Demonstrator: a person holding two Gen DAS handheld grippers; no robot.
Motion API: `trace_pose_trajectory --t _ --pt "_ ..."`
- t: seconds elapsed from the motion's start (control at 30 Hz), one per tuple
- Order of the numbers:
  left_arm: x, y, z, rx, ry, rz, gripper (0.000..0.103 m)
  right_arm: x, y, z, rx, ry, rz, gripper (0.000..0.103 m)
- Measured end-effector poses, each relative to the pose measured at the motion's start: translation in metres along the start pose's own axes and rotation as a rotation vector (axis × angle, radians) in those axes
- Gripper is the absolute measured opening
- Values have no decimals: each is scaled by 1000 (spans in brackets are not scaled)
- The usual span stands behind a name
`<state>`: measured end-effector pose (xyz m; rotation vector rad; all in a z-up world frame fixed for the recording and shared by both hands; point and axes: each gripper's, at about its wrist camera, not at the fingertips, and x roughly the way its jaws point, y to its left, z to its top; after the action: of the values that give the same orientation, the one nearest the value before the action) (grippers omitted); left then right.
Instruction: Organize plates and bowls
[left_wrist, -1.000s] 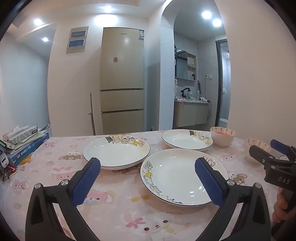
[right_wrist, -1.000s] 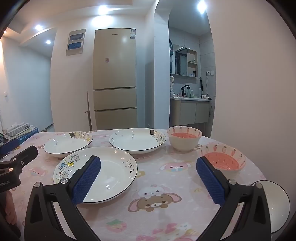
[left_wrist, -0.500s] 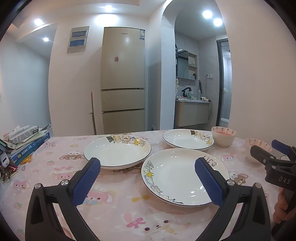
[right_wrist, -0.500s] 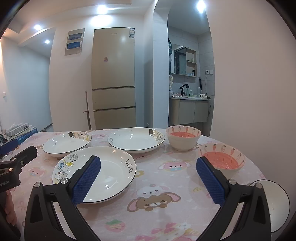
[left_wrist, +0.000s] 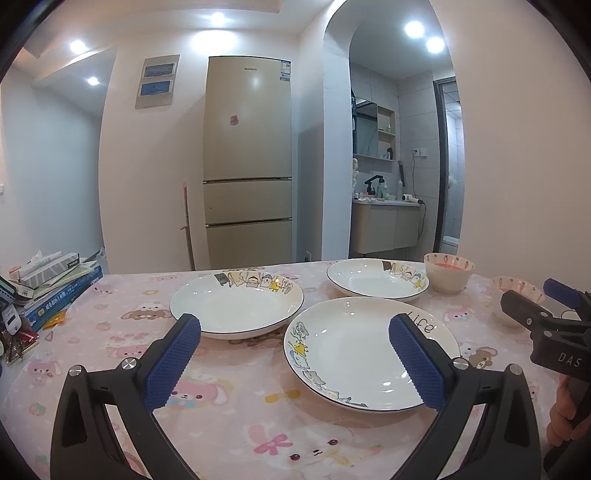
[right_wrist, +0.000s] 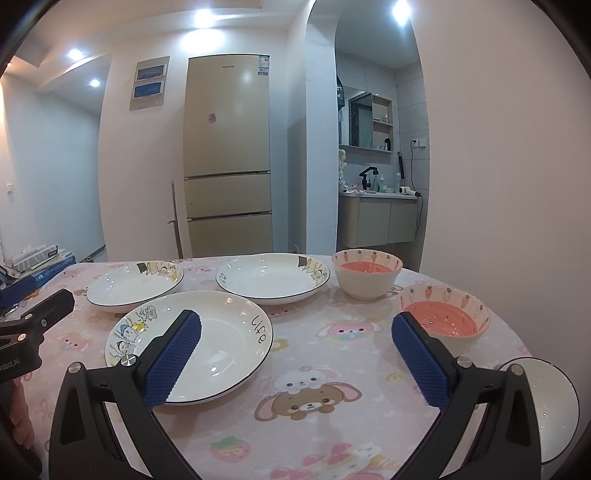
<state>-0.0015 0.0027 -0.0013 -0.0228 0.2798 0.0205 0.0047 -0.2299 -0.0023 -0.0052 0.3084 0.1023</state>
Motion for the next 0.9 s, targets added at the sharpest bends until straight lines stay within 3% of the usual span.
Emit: trace_pose_trajectory --t 0.9 --pt "0 -1 0 1 0 1 103 -1 2 1 -1 4 6 103"
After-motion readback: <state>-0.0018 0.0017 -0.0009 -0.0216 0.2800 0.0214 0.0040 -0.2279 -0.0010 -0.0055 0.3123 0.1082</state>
